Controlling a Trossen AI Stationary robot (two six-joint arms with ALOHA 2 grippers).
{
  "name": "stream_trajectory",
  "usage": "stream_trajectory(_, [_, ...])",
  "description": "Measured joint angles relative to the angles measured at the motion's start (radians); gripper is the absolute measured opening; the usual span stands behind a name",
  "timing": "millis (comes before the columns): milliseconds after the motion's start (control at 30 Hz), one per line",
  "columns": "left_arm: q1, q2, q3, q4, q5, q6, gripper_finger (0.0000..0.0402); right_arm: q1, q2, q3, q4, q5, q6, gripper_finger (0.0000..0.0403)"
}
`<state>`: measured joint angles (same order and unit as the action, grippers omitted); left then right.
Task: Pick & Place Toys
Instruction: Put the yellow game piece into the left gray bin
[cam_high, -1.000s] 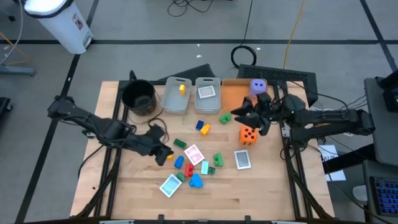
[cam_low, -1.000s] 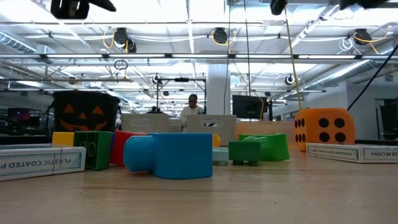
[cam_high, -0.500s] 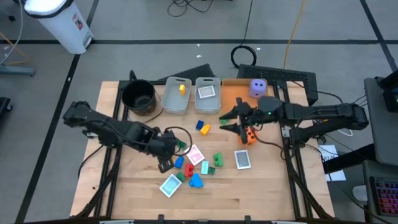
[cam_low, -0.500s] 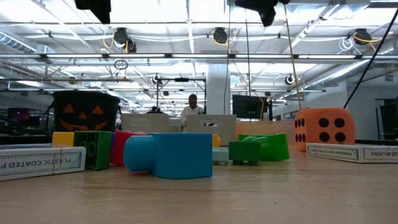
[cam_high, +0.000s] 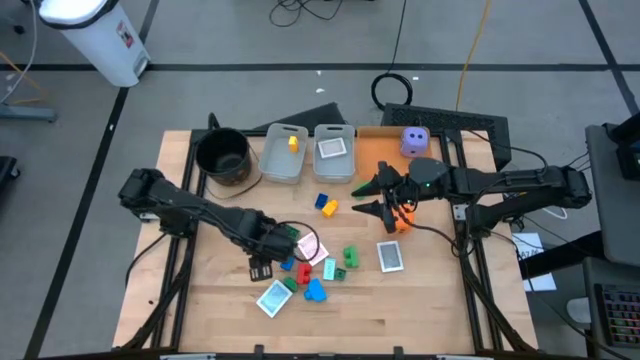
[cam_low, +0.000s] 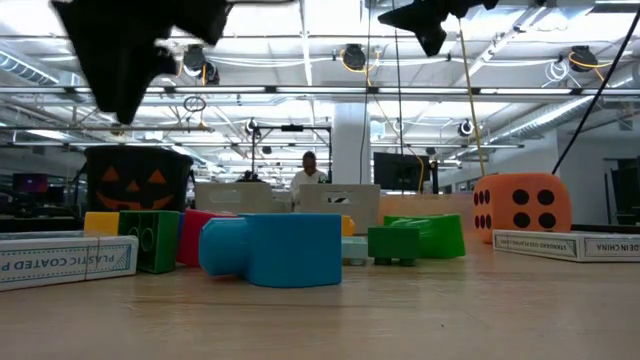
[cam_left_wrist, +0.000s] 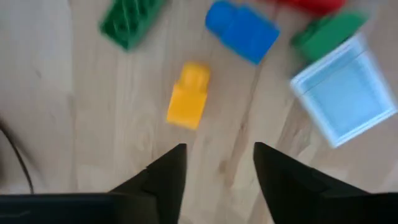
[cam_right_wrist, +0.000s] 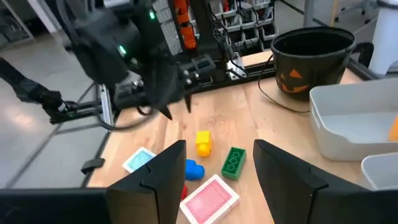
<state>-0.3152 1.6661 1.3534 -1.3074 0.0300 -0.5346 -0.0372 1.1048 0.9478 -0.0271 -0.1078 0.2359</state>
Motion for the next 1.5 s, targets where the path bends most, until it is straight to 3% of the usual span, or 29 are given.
stream_trajectory(200, [0.006,-0.017,-0.136,0.041,0.030,-0.012,0.0270,0.000,-0.007,-0.001,-0.005,0.000,0.040,0.0180])
stream_trajectory(400, [0.006,-0.019,-0.212,0.153,0.054,0.076,0.0302,0.000,-0.007,-0.001,-0.008,-0.001,0.040,0.0180])
stream_trajectory(1033, [0.042,-0.019,-0.323,0.378,-0.065,0.172,0.0260,0.000,-0.007,-0.001,-0.008,0.003,0.074,0.0180])
stream_trajectory(1500, [0.080,-0.019,-0.393,0.447,-0.012,0.201,0.0251,0.000,-0.007,-0.001,-0.008,0.008,0.074,0.0180])
